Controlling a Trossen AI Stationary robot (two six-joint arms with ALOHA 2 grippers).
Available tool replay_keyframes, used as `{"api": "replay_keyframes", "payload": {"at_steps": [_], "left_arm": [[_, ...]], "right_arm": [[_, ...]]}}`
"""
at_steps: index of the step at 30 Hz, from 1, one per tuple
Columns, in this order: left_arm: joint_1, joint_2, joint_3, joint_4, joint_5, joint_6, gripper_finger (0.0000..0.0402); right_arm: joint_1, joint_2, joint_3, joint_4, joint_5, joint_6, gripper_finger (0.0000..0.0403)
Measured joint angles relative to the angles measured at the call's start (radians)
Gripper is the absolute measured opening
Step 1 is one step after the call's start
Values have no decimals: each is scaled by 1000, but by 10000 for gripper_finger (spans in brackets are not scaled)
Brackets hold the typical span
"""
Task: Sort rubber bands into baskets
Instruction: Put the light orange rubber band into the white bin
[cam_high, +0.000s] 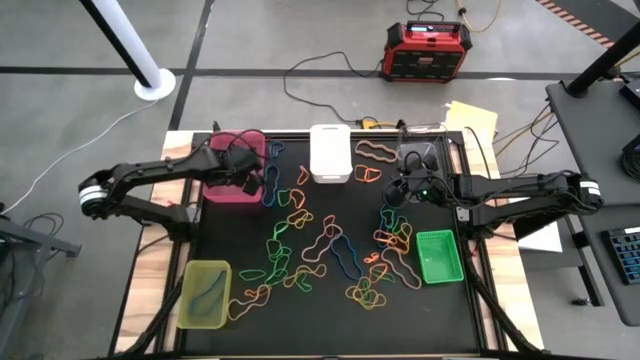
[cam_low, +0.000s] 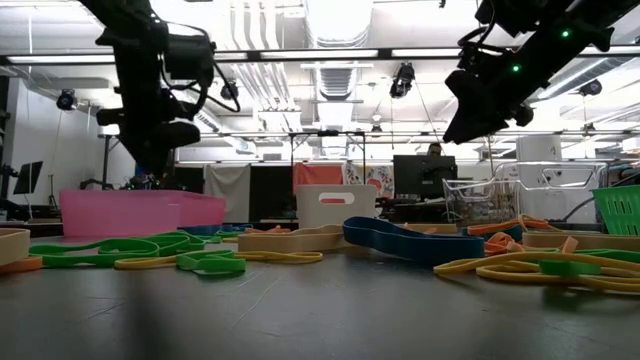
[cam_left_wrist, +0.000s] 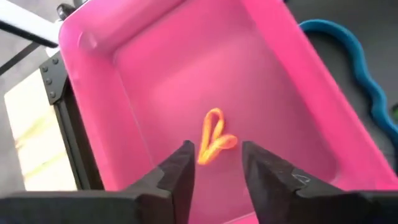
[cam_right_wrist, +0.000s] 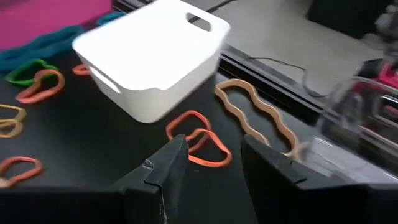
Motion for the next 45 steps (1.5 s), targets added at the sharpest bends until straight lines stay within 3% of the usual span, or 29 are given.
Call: {"api": "replay_keyframes", "payload": {"at_steps": [4, 10, 22, 26, 33, 39, 45], "left_arm": [[-86, -22, 0, 95, 3, 25, 139], [-303, -57, -2, 308, 7, 179, 141], [-648, -51, -4, 472, 61, 372, 141], [-678, -51, 1, 477, 42, 367, 141], [-680, -68, 3, 445, 20, 364, 141], [-680, -95, 3, 372, -72, 319, 141], [-681, -128, 3, 340, -99, 311, 141]], "right_arm": [[6, 0, 4, 66, -130, -49, 146], [30, 20, 6, 221, -355, -116, 146], [152, 247, 116, 252, -383, -248, 146], [172, 327, 185, 252, -385, -294, 146], [174, 464, 304, 251, -487, -377, 146], [174, 593, 401, 253, -545, -439, 146], [174, 724, 493, 232, -610, -507, 172]]}}
